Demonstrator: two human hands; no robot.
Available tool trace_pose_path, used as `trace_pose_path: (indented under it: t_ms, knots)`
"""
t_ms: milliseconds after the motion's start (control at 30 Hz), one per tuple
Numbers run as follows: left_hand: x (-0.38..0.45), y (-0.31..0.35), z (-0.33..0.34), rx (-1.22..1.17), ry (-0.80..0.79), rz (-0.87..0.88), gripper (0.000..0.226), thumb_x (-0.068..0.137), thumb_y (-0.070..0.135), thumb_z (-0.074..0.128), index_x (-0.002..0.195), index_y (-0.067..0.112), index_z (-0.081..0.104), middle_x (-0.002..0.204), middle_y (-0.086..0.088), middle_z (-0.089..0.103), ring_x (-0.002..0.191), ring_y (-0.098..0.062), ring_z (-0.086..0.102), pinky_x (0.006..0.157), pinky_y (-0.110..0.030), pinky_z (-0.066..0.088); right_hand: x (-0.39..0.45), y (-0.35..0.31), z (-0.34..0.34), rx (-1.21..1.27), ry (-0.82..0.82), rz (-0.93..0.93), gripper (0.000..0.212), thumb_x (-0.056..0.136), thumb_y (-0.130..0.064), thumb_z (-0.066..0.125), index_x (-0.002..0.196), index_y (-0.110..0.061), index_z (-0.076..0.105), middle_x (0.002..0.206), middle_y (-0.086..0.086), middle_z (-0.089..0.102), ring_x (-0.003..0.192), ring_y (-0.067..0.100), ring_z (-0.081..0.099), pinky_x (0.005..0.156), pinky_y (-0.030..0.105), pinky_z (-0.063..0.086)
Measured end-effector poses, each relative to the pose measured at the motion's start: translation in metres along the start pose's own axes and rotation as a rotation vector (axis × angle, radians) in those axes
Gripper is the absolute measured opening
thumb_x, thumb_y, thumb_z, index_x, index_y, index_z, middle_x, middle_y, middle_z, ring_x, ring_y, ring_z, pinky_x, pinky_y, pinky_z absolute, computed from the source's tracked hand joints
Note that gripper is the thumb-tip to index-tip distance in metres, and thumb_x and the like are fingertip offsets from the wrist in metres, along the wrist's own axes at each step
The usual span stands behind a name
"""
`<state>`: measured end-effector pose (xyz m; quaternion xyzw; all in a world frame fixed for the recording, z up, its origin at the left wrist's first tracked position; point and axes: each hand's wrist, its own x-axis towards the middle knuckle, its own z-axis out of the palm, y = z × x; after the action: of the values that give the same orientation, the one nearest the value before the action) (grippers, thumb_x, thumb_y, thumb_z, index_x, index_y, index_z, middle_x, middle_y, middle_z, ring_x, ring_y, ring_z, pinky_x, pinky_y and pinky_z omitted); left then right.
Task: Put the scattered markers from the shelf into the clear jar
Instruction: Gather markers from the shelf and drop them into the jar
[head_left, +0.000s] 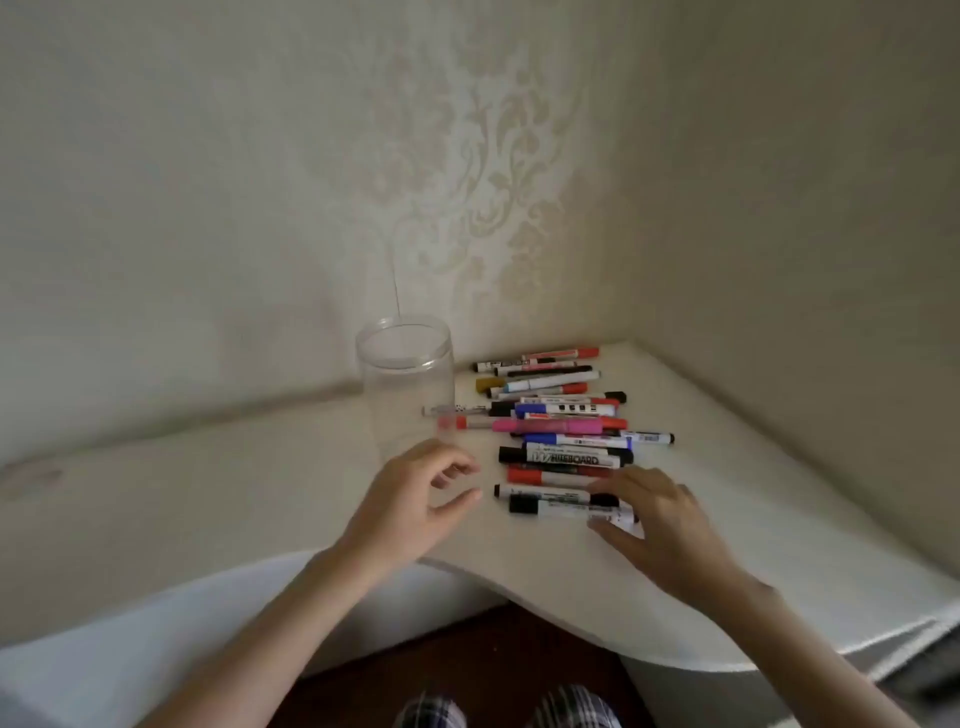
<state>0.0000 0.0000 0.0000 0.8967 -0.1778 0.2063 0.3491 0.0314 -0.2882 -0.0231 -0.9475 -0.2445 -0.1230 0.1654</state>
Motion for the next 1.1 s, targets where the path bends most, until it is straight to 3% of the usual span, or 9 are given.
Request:
trace_pose_path:
  t_ms: [100, 200, 433, 600, 700, 800, 867, 967, 1100]
  knots:
    - [0.007, 0.004, 0.028, 0.11, -0.18, -0.047, 0.033, 0.088, 0.03, 0.068, 0.12, 0.023, 0.063, 0.118, 0.011, 0.06, 0.108, -0.002, 0.056, 0.099, -0.026, 0.048, -0.004, -0.002, -0.002, -0.04, -0.031, 0.047, 0.041, 0.086, -0.045, 0.057, 0.125, -0.037, 0.049, 0.131, -0.012, 0.051, 0.118, 0.01, 0.049, 0.098, 0.035, 0.045]
    - [0.016, 0.005, 0.049, 0.14, -0.231, -0.113, 0.036, 0.09, 0.022, 0.066, 0.126, 0.021, 0.06, 0.123, 0.004, 0.059, 0.114, -0.011, 0.055, 0.102, -0.028, 0.044, -0.005, 0.0, -0.001, -0.005, -0.03, 0.087, 0.038, 0.087, -0.041, 0.058, 0.124, -0.036, 0.05, 0.128, -0.009, 0.053, 0.112, 0.011, 0.053, 0.094, 0.033, 0.047]
    - [0.034, -0.005, 0.056, 0.045, -0.291, -0.151, 0.03, 0.082, 0.017, 0.076, 0.109, 0.025, 0.067, 0.105, 0.009, 0.061, 0.093, -0.009, 0.061, 0.087, -0.028, 0.052, -0.001, 0.015, 0.005, 0.106, 0.015, 0.137, 0.029, 0.089, -0.029, 0.059, 0.117, -0.031, 0.062, 0.103, -0.004, 0.066, 0.094, 0.016, 0.058, 0.08, 0.027, 0.048]
    - [0.056, 0.009, 0.02, -0.127, -0.294, -0.157, 0.024, 0.08, 0.024, 0.079, 0.104, 0.028, 0.075, 0.098, 0.021, 0.069, 0.084, 0.005, 0.066, 0.084, -0.02, 0.053, 0.005, 0.017, -0.014, 0.321, 0.086, 0.133, 0.027, 0.088, -0.017, 0.064, 0.104, -0.039, 0.065, 0.094, -0.019, 0.063, 0.081, -0.004, 0.059, 0.069, 0.006, 0.044]
    - [0.069, 0.032, -0.013, -0.22, -0.128, -0.14, 0.015, 0.086, 0.018, 0.074, 0.099, 0.025, 0.074, 0.092, 0.015, 0.071, 0.08, 0.002, 0.067, 0.078, -0.018, 0.051, 0.019, 0.003, -0.04, 0.54, 0.135, 0.197, 0.028, 0.087, -0.01, 0.064, 0.096, -0.037, 0.064, 0.088, -0.013, 0.07, 0.075, -0.004, 0.065, 0.064, 0.006, 0.048]
    - [0.087, 0.055, -0.067, -0.306, 0.136, -0.099, 0.013, 0.087, 0.011, 0.071, 0.096, 0.02, 0.072, 0.09, 0.01, 0.069, 0.079, 0.001, 0.068, 0.071, -0.011, 0.049, 0.037, -0.009, -0.074, 0.845, 0.349, 0.297, 0.019, 0.082, -0.002, 0.067, 0.098, -0.012, 0.068, 0.079, -0.006, 0.075, 0.066, 0.003, 0.07, 0.059, 0.005, 0.049]
    - [0.098, 0.06, -0.107, -0.315, 0.23, -0.109, 0.011, 0.089, 0.009, 0.068, 0.095, 0.018, 0.071, 0.091, 0.003, 0.069, 0.074, -0.001, 0.068, 0.066, -0.008, 0.047, 0.051, -0.02, -0.096, 0.93, 0.449, 0.342, 0.019, 0.079, -0.008, 0.072, 0.098, -0.01, 0.068, 0.08, -0.002, 0.076, 0.071, 0.007, 0.072, 0.058, 0.004, 0.049]
    - [0.107, 0.051, -0.149, -0.21, 0.298, -0.149, 0.011, 0.09, 0.012, 0.067, 0.096, 0.019, 0.072, 0.09, 0.002, 0.071, 0.079, -0.01, 0.07, 0.07, -0.008, 0.045, 0.081, -0.046, -0.122, 0.937, 0.505, 0.311, 0.023, 0.076, -0.021, 0.075, 0.098, -0.017, 0.069, 0.085, -0.003, 0.074, 0.075, 0.005, 0.071, 0.062, 0.007, 0.051]
    - [0.1, 0.025, -0.155, -0.025, 0.35, -0.18, 0.014, 0.086, 0.01, 0.071, 0.1, 0.015, 0.07, 0.092, 0.002, 0.071, 0.08, -0.006, 0.067, 0.069, -0.002, 0.042, 0.124, -0.087, -0.133, 0.867, 0.515, 0.199, 0.025, 0.077, -0.027, 0.074, 0.101, -0.023, 0.07, 0.083, -0.01, 0.073, 0.072, -0.002, 0.069, 0.073, 0.016, 0.052]
